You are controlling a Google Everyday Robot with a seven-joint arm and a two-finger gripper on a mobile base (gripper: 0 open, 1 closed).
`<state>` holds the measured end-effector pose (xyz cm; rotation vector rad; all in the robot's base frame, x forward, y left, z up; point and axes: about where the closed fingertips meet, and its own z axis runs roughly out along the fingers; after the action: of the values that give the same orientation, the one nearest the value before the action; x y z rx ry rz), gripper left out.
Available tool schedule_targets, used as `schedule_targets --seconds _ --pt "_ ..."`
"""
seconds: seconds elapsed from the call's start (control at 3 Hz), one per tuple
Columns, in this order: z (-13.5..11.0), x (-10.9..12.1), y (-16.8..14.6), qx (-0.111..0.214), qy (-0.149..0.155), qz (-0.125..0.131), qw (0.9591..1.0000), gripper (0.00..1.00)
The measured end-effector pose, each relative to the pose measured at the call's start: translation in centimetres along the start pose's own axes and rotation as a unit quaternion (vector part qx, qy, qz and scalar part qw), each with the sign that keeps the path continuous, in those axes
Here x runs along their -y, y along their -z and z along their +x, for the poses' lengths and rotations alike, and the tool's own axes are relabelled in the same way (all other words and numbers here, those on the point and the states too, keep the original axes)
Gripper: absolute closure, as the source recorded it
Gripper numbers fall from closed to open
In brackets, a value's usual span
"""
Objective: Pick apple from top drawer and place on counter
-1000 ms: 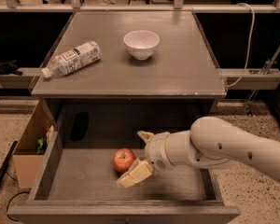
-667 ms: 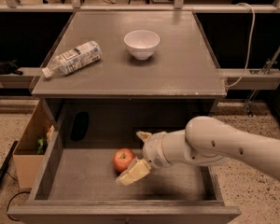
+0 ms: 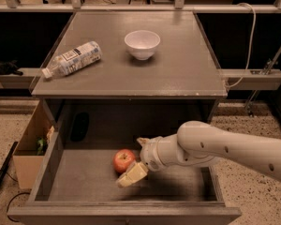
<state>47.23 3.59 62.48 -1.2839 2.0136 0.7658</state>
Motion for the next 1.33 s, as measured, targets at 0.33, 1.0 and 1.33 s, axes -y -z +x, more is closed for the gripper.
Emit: schedule_targets --seconds 0.33,1.0,1.33 --pt "0.5 0.2 -2.2 -0.005 -0.018 -0.01 0.9998 0.0" --pt "0.4 0.3 -3.7 -0.008 -0.034 -0.02 0.9992 0.13" --pt "0.4 0.3 -3.7 -0.008 -0.034 -0.02 0.9992 0.36"
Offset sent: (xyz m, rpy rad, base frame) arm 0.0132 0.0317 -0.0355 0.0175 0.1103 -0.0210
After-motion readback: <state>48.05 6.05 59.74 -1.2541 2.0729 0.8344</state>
